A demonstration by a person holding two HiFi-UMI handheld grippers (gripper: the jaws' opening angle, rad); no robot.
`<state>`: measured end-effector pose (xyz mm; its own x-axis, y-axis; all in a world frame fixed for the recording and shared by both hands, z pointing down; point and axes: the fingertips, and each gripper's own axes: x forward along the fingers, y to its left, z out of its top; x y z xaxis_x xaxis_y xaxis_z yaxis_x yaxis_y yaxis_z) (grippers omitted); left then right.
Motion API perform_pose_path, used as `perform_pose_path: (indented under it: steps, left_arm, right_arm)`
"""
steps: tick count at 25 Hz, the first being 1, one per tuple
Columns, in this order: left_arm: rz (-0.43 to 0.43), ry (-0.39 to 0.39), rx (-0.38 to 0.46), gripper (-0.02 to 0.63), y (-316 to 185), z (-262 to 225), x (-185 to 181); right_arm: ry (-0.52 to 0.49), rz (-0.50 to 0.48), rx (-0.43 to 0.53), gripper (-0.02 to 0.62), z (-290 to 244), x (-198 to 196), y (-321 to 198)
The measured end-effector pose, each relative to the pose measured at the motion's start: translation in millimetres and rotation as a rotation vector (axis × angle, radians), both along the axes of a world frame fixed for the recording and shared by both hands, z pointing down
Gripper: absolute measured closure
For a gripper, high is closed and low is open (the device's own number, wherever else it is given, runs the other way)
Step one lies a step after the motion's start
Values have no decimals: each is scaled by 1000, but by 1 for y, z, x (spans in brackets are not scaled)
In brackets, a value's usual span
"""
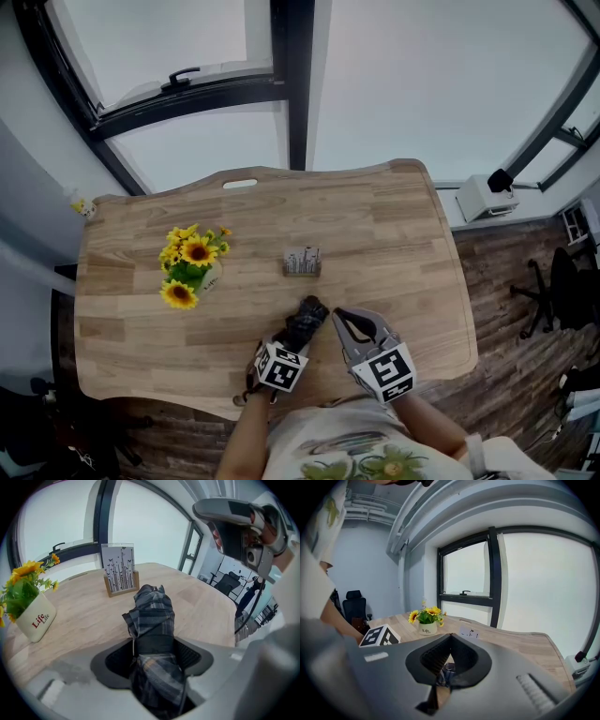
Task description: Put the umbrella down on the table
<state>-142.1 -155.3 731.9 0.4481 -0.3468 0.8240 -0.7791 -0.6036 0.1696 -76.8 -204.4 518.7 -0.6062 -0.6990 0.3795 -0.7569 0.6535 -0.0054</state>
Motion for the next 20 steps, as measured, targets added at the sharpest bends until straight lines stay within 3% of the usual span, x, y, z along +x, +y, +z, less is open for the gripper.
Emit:
perform_pose_path:
  steps: [7,20]
  left_arm:
    - [-9,22,14,302,-1,-15,-1]
    - [-72,83,208,302,-21,-98,-7]
  right_arm:
    - [-3,-3,3,597,-2,-1,4]
    - [-24,-44,9,597,-9,-6,17]
